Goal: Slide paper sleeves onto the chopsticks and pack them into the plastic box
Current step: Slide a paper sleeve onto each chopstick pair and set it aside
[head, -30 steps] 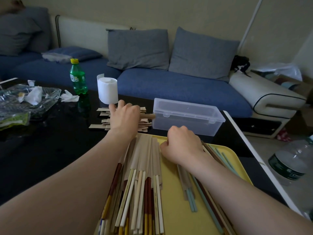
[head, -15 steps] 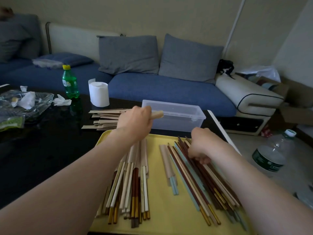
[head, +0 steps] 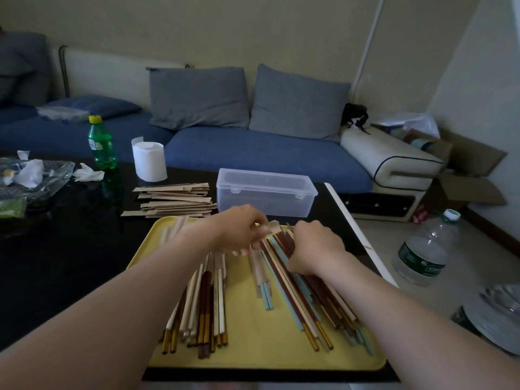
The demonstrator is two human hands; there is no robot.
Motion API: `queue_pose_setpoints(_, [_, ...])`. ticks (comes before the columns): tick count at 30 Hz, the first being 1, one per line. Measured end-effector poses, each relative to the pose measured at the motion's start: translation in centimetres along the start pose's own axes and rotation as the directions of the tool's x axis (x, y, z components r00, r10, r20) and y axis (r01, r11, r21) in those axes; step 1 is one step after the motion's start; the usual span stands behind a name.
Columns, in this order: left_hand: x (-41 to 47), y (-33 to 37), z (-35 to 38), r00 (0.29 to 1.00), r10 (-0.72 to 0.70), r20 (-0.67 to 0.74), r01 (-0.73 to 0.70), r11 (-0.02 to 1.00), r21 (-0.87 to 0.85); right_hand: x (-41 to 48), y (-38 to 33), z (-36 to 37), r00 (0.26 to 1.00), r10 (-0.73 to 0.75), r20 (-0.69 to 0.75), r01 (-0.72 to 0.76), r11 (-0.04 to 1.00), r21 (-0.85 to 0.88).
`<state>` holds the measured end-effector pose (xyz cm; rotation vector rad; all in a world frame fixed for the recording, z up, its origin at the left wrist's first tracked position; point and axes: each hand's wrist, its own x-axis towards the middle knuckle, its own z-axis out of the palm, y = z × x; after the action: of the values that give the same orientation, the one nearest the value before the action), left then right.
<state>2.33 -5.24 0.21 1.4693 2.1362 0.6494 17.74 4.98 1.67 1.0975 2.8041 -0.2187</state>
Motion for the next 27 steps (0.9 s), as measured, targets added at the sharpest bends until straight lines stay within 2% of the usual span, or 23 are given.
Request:
queue_pose_setpoints(3, [0.1, 0.2, 0.1, 1.000, -0.026, 0.002, 0.026, 1.000, -0.008, 0.0, 0.0, -0.1, 0.999, -0.016, -0.051, 0.017, 1.000, 0.024])
queue_pose_setpoints(5, [0.3, 0.1, 0.1, 0.999, -0.044, -0.027, 0.044, 0.999, 0.031, 0.1, 0.5, -0.8, 0.989, -0.008, -0.147, 0.022, 0.995, 0.094])
queue_pose_setpoints(7, [0.5, -0.1, 0.0, 0.992, -0.041, -0.117, 0.054, 0.992, 0.114, -0.1, 1.0, -1.6, 0.964, -0.012, -0.264, 0.053, 0.987, 0.149])
queue_pose_setpoints(9, [0.8, -0.4, -0.1, 0.976, -0.031, -0.215, 0.068, 0.983, 0.171, -0.3, 1.4, -2.1, 0.947, -0.054, -0.318, 0.117, 0.976, 0.182])
queue_pose_setpoints(12, [0.8, -0.9, -0.1, 0.963, -0.021, -0.270, 0.064, 0.986, 0.152, -0.6, 1.9, -2.2, 0.953, -0.141, -0.267, 0.195, 0.963, 0.188])
queue_pose_setpoints(15, [0.7, -1.2, -0.2, 0.967, -0.011, -0.256, 0.052, 0.987, 0.155, -0.6, 2.6, -1.8, 0.970, -0.174, -0.170, 0.199, 0.970, 0.141])
queue_pose_setpoints(22, [1.0, -1.7, -0.6, 0.967, -0.021, -0.254, 0.067, 0.983, 0.174, 0.1, 3.5, -1.5, 0.974, -0.152, -0.165, 0.170, 0.980, 0.103])
queue_pose_setpoints(25, [0.8, -1.3, -0.6, 0.974, -0.001, -0.226, 0.055, 0.970, 0.236, 0.4, 3.7, -1.4, 0.973, -0.184, -0.136, 0.193, 0.980, 0.054])
queue_pose_setpoints(27, [0.5, -1.1, -0.6, 0.982, 0.022, -0.190, 0.045, 0.940, 0.339, 0.7, 3.8, -1.1, 0.968, -0.214, -0.129, 0.217, 0.976, 0.008])
